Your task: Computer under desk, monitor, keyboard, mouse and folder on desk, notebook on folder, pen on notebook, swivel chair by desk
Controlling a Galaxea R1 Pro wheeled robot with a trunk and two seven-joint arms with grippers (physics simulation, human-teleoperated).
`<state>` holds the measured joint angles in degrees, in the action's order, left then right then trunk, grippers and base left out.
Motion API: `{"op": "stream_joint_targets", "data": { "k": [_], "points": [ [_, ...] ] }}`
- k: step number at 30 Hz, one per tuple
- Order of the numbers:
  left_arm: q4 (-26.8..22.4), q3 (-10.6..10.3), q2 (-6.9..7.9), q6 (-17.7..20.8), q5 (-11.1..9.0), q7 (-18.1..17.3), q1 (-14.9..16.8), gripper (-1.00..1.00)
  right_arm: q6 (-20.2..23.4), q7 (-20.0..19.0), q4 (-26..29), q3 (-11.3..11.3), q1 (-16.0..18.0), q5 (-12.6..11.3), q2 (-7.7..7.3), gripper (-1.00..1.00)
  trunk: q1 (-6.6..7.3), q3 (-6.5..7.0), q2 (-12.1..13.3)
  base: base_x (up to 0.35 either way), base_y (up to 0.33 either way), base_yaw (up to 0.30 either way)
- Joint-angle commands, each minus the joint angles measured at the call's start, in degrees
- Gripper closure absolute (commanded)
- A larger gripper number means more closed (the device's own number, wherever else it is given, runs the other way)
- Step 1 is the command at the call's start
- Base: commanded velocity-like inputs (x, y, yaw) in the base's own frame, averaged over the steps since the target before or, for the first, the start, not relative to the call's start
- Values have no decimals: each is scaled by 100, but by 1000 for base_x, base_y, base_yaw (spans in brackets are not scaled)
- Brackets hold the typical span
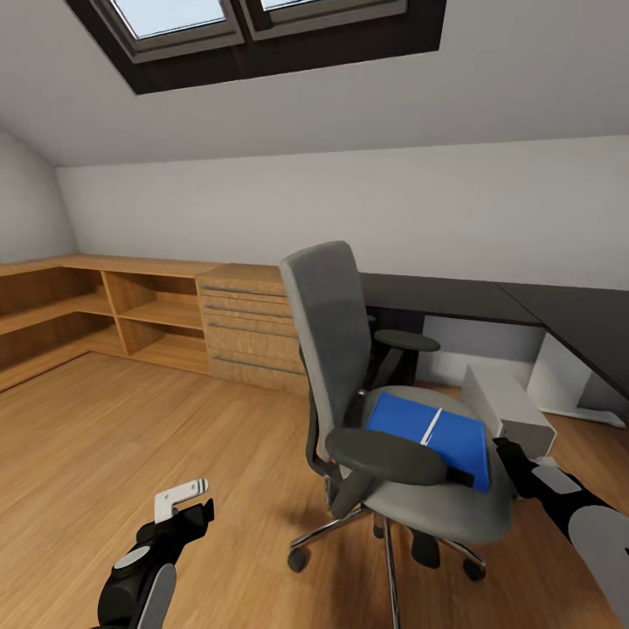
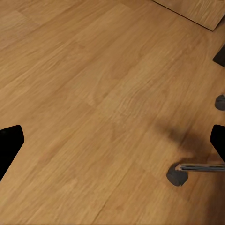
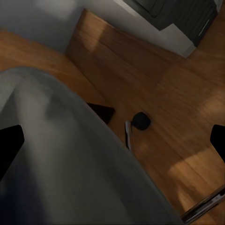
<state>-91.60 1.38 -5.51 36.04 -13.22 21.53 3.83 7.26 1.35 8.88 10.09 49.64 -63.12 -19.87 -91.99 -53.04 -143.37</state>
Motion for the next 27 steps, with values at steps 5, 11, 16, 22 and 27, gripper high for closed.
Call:
{"op": "stream_joint_targets", "data": {
  "k": [5,11,16,22,27],
  "points": [
    [-7,2,-3,16,-59,44,3,-100,32,14,9,46,1,10,1,-100,1,-6,-3,4,0,0],
    [-7,2,-3,17,-64,44,3,-100,36,20,5,46,1,10,1,-100,1,-6,-3,1,0,0],
    [-7,2,-3,17,-60,44,3,-100,39,23,3,46,1,9,1,-100,1,-6,-3,0,0,56],
    [-7,2,-3,17,-58,44,3,-100,39,21,0,43,1,10,9,-100,1,-6,-3,0,0,243],
    [-7,2,-3,17,-60,44,3,-100,39,20,0,44,1,8,10,-100,1,-6,-3,0,0,271]
  ]
}}
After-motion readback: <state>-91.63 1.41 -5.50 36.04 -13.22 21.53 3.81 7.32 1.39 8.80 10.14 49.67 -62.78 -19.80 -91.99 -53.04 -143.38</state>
